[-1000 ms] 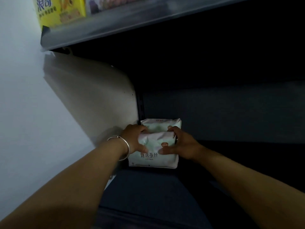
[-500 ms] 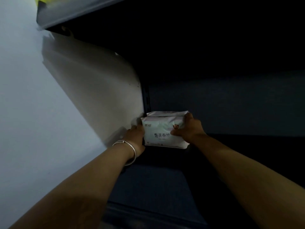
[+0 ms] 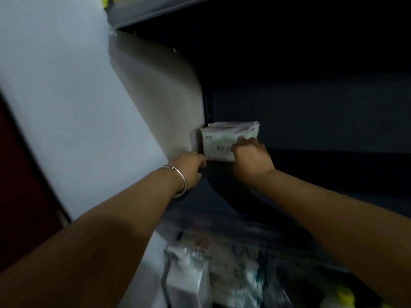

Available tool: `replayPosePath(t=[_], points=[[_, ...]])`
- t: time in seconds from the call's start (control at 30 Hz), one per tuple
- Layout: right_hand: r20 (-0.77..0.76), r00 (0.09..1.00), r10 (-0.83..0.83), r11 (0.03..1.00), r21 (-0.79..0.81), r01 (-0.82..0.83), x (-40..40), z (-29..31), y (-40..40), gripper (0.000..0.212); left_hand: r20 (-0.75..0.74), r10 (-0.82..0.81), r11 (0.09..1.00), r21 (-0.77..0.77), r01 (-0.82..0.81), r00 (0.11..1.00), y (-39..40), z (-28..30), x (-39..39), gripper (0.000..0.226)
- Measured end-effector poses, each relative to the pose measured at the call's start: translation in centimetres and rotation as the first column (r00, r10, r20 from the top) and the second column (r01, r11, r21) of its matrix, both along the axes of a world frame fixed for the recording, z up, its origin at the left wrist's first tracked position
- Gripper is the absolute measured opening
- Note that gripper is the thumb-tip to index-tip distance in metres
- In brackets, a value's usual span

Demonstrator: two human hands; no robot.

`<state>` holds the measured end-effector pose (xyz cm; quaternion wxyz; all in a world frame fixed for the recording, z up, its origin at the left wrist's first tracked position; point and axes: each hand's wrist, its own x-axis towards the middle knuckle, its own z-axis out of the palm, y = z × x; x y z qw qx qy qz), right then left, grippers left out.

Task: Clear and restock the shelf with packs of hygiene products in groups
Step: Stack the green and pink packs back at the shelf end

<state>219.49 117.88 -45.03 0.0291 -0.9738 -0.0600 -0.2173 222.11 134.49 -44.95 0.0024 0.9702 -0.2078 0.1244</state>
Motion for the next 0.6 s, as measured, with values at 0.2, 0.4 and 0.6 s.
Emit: replayPosePath(t=[0.2, 0.4, 0.6], points=[[0.022, 0.969, 0.245, 0.969, -0.033, -0.244, -11.8, -3.0, 3.7, 0.029, 0.068, -0.077, 0.989, -0.119, 0.085, 0.995, 1.9, -2.6, -11.5, 0.035], [-0.176, 0.916, 0.36, 0.933, 0.064, -0.355, -20.5, -13.8, 4.9, 0.031, -0.104, -0.077, 0.972, -0.228, 0.051, 0.992, 5.8, -12.6, -21.2, 0.03], [-0.498, 0.761, 0.416, 0.907, 0.161, -0.39, -24.9, -23.7, 7.1, 0.024, -0.502, -0.027, 0.995, -0.093, -0.023, 0.865, 9.2, -24.1, -25.2, 0.035]])
